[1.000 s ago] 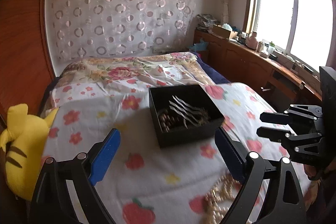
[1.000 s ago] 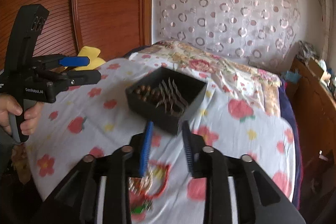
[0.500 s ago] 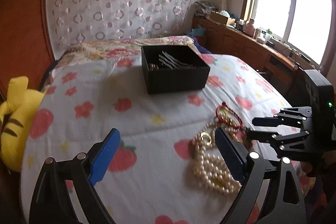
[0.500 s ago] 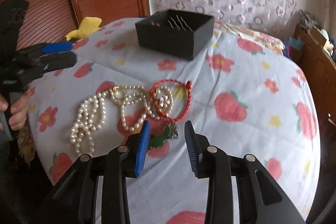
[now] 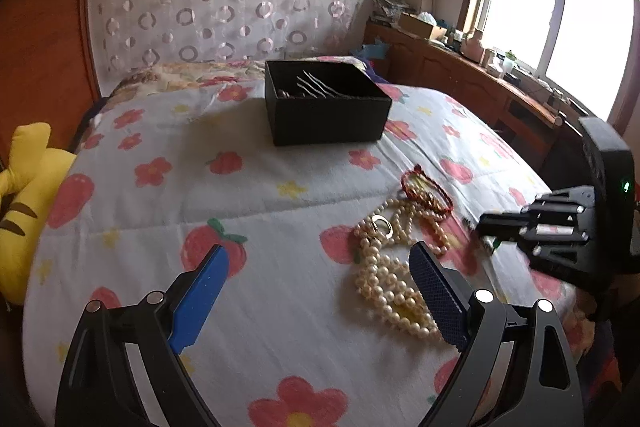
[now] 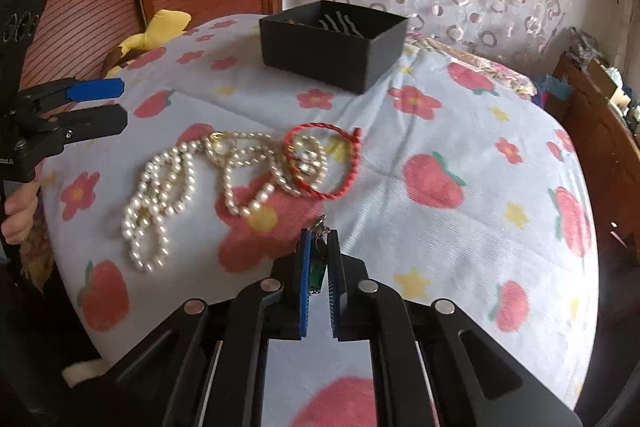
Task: Organize jewelry
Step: 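Move both tools back to the pearl necklaces and red string bracelet, then grasp the white pearl necklace with the left tool while right tool holds green pendant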
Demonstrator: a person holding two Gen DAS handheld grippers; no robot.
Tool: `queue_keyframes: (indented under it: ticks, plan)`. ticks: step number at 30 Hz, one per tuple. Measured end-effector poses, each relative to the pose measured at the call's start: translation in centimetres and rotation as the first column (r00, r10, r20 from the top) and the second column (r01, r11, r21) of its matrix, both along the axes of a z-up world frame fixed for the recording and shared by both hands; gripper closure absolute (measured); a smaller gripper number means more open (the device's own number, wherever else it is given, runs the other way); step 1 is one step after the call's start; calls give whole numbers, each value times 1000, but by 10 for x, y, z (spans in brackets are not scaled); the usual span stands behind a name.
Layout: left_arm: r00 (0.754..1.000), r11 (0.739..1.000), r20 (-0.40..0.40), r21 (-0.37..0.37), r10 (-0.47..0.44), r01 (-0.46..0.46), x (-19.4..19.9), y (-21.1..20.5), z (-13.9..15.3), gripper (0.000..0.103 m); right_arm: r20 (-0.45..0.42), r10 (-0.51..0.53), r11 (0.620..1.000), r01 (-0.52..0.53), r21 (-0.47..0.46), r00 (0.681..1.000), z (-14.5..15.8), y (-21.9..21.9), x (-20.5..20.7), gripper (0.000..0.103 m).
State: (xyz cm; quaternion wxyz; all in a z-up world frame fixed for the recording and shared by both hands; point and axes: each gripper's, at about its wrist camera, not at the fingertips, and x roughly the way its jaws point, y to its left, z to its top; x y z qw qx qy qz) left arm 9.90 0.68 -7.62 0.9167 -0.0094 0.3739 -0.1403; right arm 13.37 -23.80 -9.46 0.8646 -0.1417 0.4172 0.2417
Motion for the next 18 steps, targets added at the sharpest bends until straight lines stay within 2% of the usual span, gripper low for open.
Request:
queue_keyframes:
  ticks: [7,15,18]
  plan:
    - [999,999,-13,-8,-48,48,-18,-17,-5,17,21,-41,999,41,6,999,1,-21,-3,94]
    - [988,990,-62,-7,-139,139,-34,-46,-14,62,17,-68,997,68,28,998,-5,-26,1,94]
    - [985,988,-79,-5,-153,153,-36,-52,-18,68,15,-70,997,70,38,997,-6,-27,1,94]
